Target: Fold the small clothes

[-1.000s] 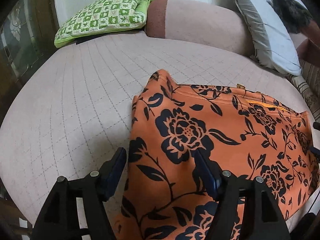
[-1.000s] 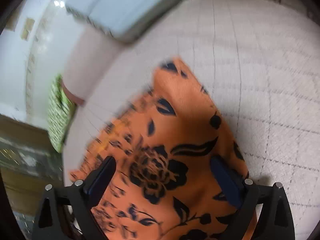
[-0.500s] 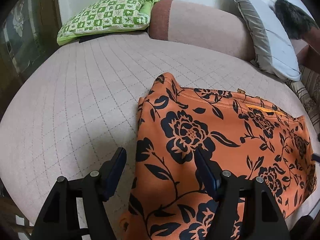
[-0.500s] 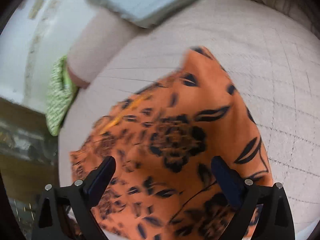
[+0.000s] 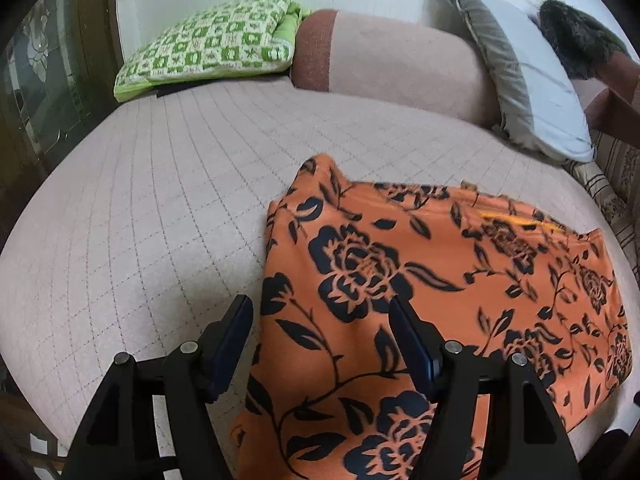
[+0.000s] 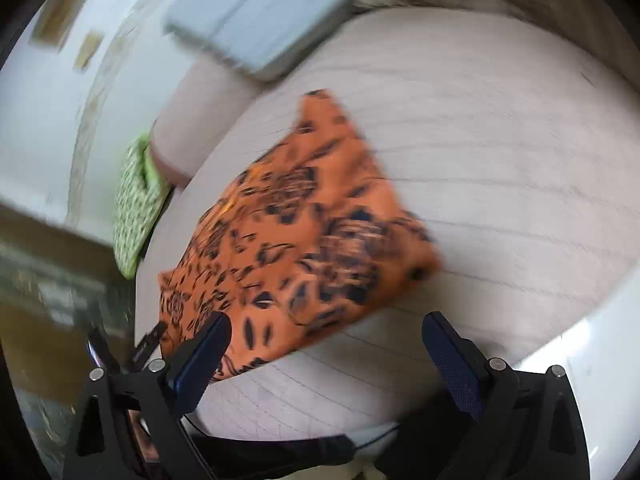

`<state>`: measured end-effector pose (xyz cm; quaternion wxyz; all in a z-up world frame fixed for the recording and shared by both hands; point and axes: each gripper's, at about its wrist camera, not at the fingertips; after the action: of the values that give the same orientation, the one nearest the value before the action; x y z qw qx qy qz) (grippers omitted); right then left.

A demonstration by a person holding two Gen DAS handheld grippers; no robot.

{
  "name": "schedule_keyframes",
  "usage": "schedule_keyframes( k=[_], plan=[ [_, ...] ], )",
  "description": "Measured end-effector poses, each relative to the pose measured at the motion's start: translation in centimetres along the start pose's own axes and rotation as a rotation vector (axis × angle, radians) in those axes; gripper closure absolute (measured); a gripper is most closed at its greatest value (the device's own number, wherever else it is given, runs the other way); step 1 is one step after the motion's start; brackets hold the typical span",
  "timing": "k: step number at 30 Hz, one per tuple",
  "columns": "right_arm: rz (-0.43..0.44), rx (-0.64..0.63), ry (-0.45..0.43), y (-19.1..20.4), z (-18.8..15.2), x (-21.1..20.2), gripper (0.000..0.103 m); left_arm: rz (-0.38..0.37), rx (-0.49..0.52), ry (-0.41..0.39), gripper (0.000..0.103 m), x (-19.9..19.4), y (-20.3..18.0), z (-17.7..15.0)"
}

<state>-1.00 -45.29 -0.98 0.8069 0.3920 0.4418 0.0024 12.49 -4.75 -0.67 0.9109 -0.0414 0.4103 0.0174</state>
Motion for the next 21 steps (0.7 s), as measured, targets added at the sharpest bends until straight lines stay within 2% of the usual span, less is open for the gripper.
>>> schedule_keyframes(
  k=[3,8,13,18,21],
  plan=[
    [0.013,0.090,-0.014,-2.2,0.8,-0.3,0.005,-0.018,-0.001,-0.054,0.032,-1.2,-0.8,-0.1],
    [0.077,0.191,0.051,-4.0,1.3,1.4,0.005,-0.088,0.057,-0.099,0.031,-2.3,-3.9,-0.5],
    [0.188,0.224,0.062,-3.9,2.1,2.9,0.005,-0.140,0.147,-0.075,0.031,-2.1,-7.8,-1.3],
    [0.221,0.302,0.041,-4.9,2.8,5.0,0.005,-0.142,0.217,-0.067,0.031,-1.6,-10.7,-1.9],
    [0.238,0.314,0.005,-5.0,2.7,4.6,0.006,-0.142,0.243,-0.061,0.031,-1.3,-11.7,-2.1]
  ],
)
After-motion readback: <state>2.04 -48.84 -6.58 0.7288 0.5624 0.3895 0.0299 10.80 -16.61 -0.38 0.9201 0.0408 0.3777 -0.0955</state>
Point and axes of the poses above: each gripper's, at about its wrist camera, not at the fingertips, and x roughly the way its jaws point, y to its left, z to its top
